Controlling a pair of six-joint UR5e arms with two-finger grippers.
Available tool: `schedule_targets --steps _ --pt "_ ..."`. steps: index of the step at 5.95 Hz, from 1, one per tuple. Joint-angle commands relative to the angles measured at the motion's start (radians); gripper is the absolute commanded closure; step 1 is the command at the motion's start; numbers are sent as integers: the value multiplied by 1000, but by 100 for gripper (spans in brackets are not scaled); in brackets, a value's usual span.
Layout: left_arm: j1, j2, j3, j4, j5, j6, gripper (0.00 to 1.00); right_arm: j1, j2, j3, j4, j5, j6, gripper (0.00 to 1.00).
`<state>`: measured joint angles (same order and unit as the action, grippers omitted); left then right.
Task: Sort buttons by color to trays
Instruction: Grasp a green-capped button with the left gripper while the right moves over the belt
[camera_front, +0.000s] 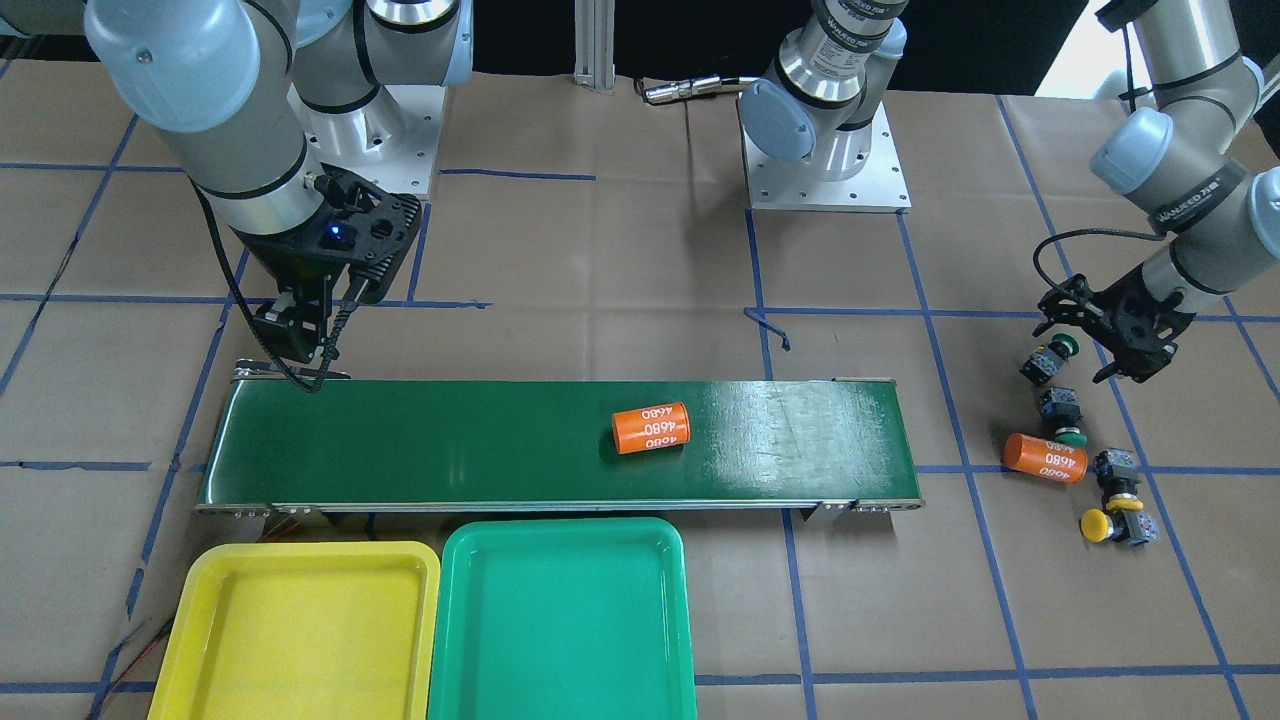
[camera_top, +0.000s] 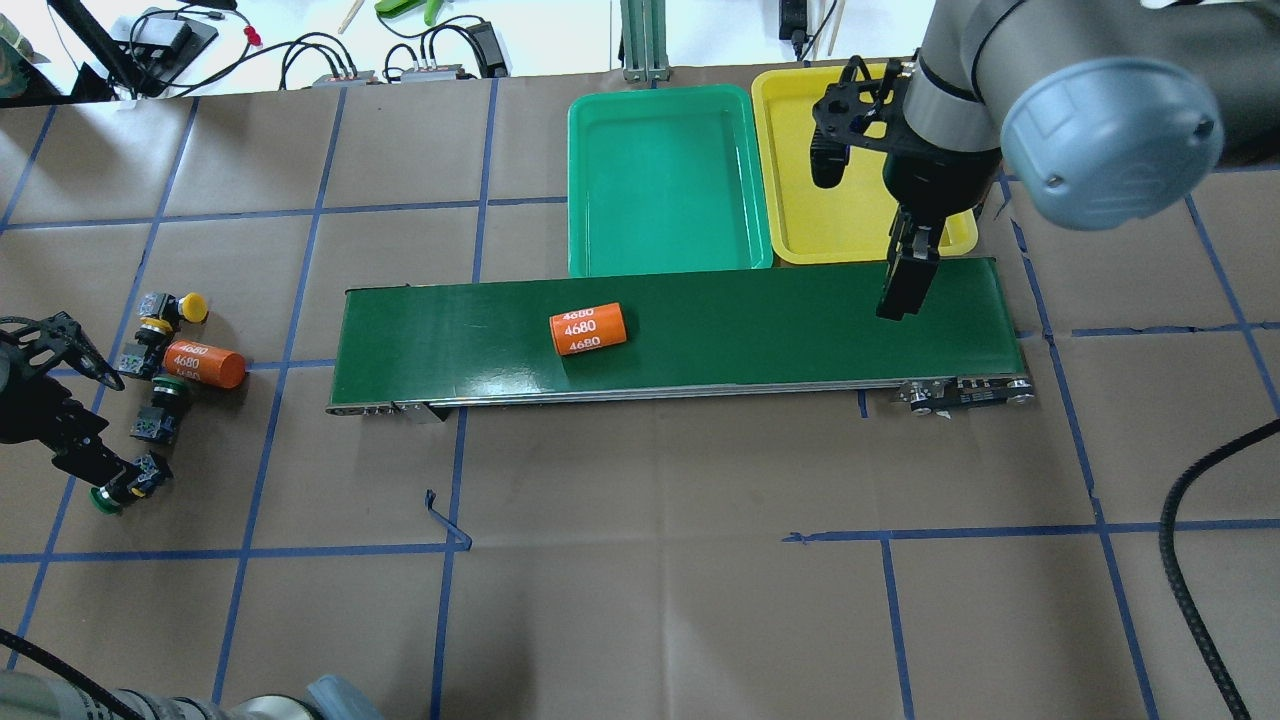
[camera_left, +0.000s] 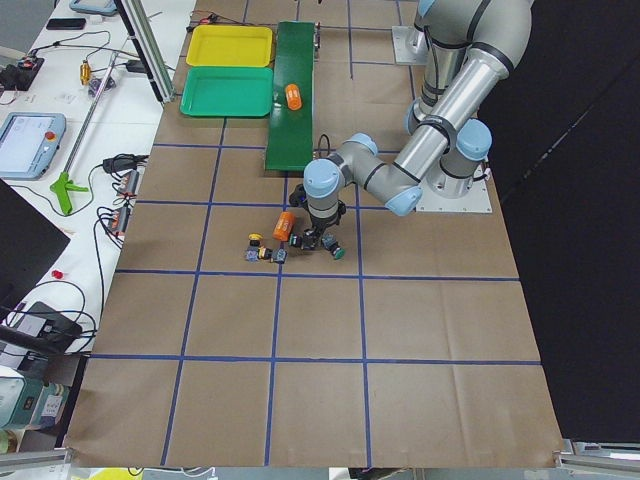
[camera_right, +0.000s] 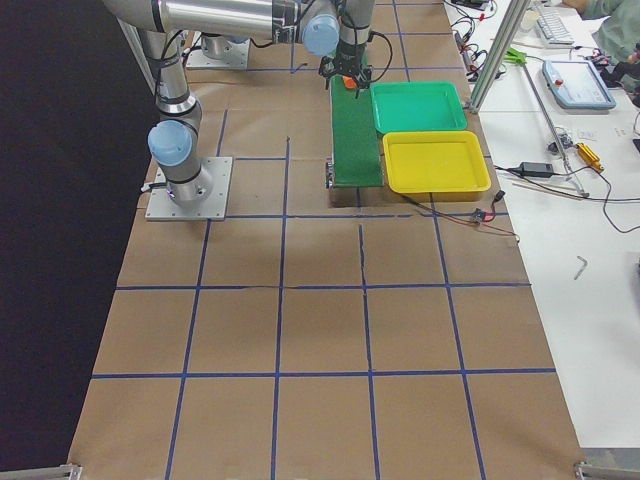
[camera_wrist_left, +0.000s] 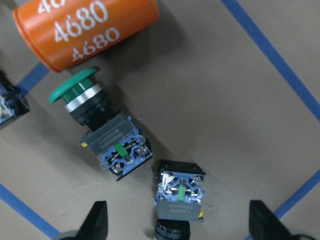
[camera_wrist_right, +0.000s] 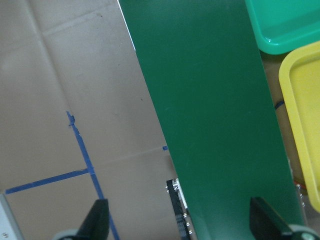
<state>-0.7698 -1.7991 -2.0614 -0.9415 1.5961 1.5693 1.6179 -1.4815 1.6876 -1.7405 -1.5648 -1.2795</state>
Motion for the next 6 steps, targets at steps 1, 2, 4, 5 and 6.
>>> schedule_targets --steps 1,2,4,5,6 --pt "4 -46 -40 81 27 17 2 0 -12 92 -177 2 -54 0" --pt "4 -81 -40 108 25 35 14 4 -28 93 -177 3 -51 0" --pt "-3 -68 -39 110 30 48 87 20 -28 101 -160 43 -50 0" --pt "-14 -53 -31 109 31 32 97 25 -32 101 -128 64 -64 0" --pt "-28 16 -29 80 31 -21 97 28 -67 96 -50 68 -95 0"
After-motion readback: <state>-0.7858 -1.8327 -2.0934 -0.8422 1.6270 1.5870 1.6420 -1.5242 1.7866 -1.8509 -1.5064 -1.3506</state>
